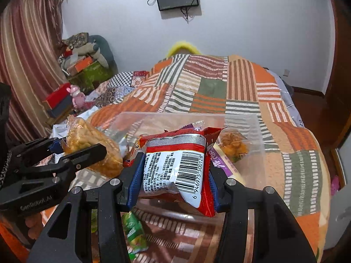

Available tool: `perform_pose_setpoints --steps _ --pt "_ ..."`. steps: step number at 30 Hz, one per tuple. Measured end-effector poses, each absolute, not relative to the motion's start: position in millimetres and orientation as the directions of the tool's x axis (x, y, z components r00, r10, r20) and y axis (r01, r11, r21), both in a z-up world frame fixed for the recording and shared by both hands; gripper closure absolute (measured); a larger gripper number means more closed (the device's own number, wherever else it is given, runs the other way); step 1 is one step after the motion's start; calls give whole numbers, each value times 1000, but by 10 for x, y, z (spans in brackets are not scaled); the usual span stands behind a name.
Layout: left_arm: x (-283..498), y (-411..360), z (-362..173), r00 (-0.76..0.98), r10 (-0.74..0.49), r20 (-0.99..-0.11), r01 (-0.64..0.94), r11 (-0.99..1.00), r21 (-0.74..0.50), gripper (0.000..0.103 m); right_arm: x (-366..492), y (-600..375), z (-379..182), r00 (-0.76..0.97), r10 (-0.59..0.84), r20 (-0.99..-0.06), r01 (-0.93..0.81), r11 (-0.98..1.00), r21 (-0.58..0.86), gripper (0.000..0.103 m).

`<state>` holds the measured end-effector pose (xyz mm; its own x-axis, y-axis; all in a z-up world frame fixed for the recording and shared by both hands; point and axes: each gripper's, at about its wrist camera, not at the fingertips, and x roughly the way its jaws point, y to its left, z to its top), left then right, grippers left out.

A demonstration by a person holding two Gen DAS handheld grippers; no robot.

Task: Organize snacks
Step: 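Carry puffed-snack bag into box with left gripper while right carries red-white bag in, then grasp the green jelly cup with left gripper while right grasps the wrapped bread bag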

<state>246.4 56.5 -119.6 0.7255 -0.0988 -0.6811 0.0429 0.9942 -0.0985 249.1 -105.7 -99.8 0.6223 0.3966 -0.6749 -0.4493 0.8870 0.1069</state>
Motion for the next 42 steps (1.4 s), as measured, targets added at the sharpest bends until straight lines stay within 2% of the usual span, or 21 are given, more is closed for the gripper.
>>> perform_pose_setpoints --steps 10,12,14,22,28,30,38,42 --pt "2566 547 -1301 701 -86 -708 32 996 -89 53 2512 -1003 -1141 593 372 -714 -472 879 66 57" --pt "2575 569 -1327 691 -86 -718 24 995 -95 50 2509 -1008 -1151 586 368 -722 -472 879 65 55" --pt "2551 592 -1339 689 -79 -720 10 995 -100 41 2487 -1020 -1136 583 358 -730 -468 882 58 51" --pt "2327 640 -1235 706 -56 -706 -3 997 -82 35 2329 -1095 -1055 577 340 -743 -478 878 31 50" --pt "2058 677 -1038 737 -48 -674 -4 997 -76 30 2170 -1196 -889 598 362 -715 -472 880 50 36" --pt "1957 682 -971 744 -51 -666 1 997 -75 29 2097 -1233 -818 608 371 -702 -468 881 60 28" --pt "1555 668 -834 765 -42 -642 15 999 -47 16 1782 -1346 -669 622 406 -669 -478 874 87 19" --pt "1422 667 -904 752 -35 -658 15 999 -36 14 1649 -1399 -733 595 426 -682 -485 867 119 19"
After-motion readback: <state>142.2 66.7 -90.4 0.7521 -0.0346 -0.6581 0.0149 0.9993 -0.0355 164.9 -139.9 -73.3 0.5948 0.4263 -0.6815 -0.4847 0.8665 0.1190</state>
